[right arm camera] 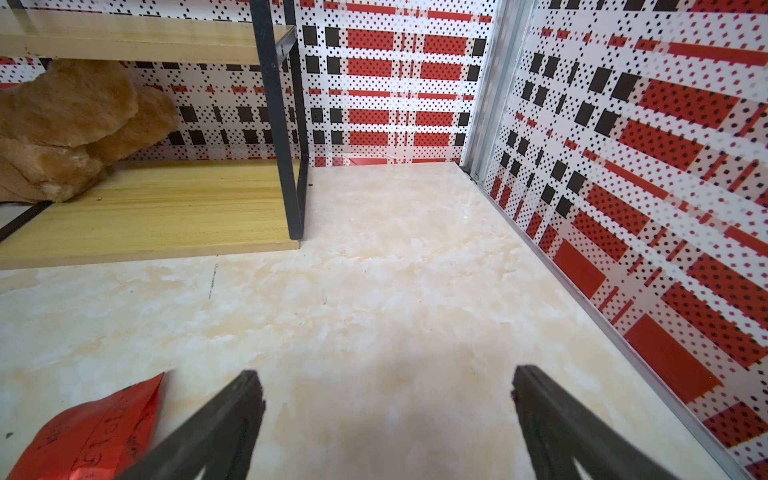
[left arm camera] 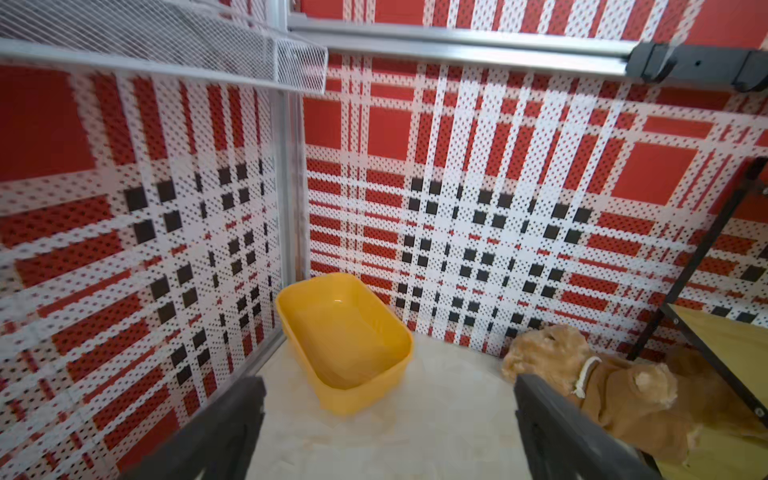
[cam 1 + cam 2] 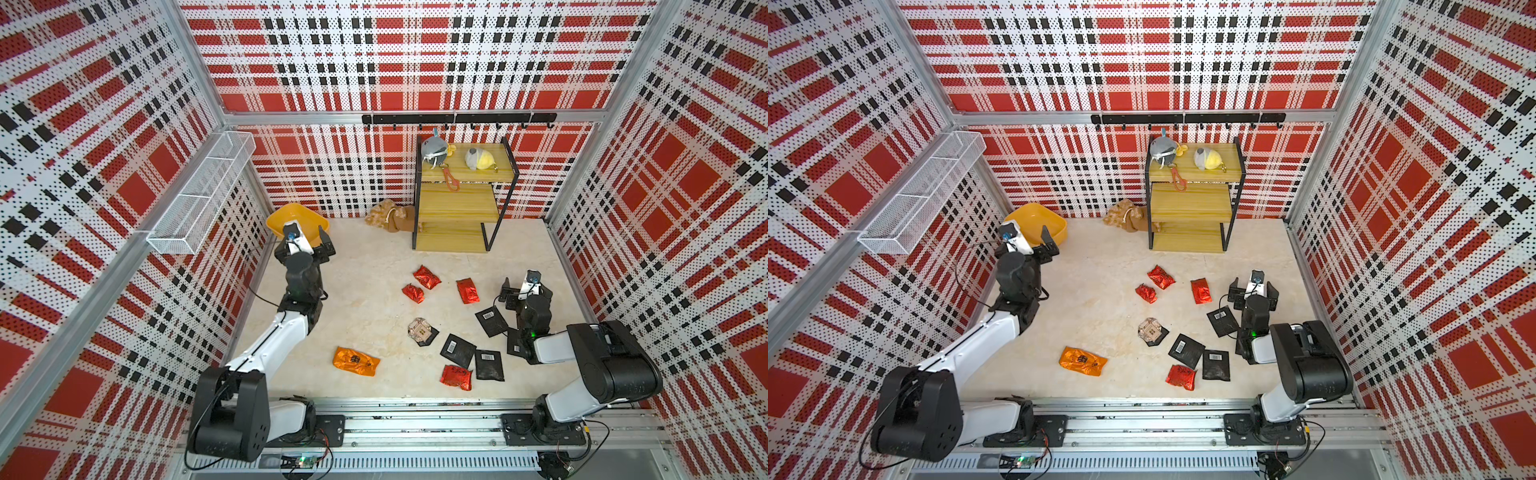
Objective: Put the tea bags into the storage box
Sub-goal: Move the storage box to the center of the board.
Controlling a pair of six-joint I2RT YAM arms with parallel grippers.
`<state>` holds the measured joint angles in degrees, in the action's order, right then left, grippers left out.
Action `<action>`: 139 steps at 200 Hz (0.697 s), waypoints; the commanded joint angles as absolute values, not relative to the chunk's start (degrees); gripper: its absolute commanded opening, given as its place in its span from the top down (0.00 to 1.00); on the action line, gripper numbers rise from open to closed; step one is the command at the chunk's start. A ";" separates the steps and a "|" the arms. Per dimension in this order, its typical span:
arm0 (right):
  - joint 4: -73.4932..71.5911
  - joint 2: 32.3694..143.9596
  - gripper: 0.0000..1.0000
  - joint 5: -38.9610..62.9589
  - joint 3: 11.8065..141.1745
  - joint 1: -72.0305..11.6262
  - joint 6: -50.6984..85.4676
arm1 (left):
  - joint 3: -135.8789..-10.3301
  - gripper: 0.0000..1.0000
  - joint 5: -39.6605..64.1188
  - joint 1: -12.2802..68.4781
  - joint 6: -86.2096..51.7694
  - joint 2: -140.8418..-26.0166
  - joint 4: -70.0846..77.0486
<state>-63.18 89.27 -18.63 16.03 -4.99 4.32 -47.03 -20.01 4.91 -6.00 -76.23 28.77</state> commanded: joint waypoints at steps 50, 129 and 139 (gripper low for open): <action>-62.14 88.35 0.00 -17.37 17.06 -3.96 5.17 | -88.41 0.00 5.64 -4.08 -2.39 -105.96 -13.67; -61.95 88.33 0.00 -16.96 17.15 -3.70 5.19 | -113.30 0.04 10.12 -6.95 2.46 -128.23 -28.50; -61.92 88.33 0.00 -16.98 17.19 -3.77 5.20 | -113.54 0.05 10.36 -6.94 2.48 -129.17 -28.55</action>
